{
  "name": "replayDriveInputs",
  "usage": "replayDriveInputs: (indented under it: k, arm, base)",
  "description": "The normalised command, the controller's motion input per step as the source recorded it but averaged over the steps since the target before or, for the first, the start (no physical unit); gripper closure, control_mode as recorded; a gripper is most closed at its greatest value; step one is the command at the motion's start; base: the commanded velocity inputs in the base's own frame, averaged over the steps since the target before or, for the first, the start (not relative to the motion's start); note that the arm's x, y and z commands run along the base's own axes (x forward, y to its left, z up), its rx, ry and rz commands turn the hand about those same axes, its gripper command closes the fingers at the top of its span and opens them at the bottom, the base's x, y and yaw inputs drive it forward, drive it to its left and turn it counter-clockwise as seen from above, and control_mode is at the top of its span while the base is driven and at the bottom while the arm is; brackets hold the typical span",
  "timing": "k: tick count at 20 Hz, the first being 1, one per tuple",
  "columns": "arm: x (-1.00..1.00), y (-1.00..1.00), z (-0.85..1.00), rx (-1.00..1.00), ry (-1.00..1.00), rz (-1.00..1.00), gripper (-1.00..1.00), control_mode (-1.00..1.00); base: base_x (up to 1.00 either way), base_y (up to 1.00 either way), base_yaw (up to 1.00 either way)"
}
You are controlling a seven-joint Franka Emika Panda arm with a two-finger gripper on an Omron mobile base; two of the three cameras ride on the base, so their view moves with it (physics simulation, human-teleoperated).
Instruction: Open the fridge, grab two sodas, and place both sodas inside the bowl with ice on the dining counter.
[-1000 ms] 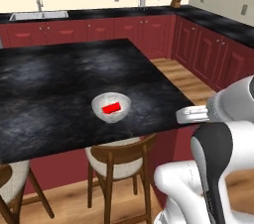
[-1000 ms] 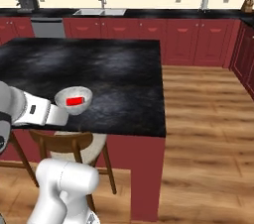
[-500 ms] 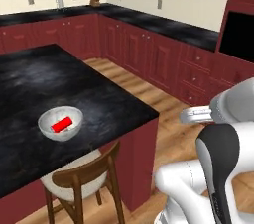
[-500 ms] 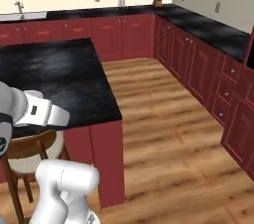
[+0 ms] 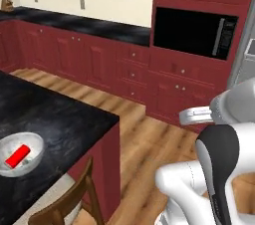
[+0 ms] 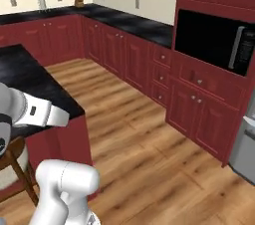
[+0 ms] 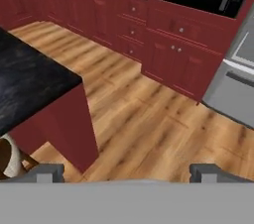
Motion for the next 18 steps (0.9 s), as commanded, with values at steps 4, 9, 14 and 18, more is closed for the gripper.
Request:
replayDriveInputs:
  k: [4,9,14,18]
  arm:
    - [0.00,0.00,0.00,0.00,0.00,0.00,-1.00,1.00]
    - [0.00,0.00,0.00,0.00,0.00,0.00,-1.00,1.00]
    - [0.00,0.00,0.00,0.00,0.00,0.00,-1.00,1.00]
    - [0.00,0.00,0.00,0.00,0.00,0.00,-1.00,1.00]
  base:
    - [0.00,-0.14,-0.63]
    - [0.00,-0.23,-0.62]
    - [0.11,-0.22,-0.57]
    - [0.54,0.07,-0.39]
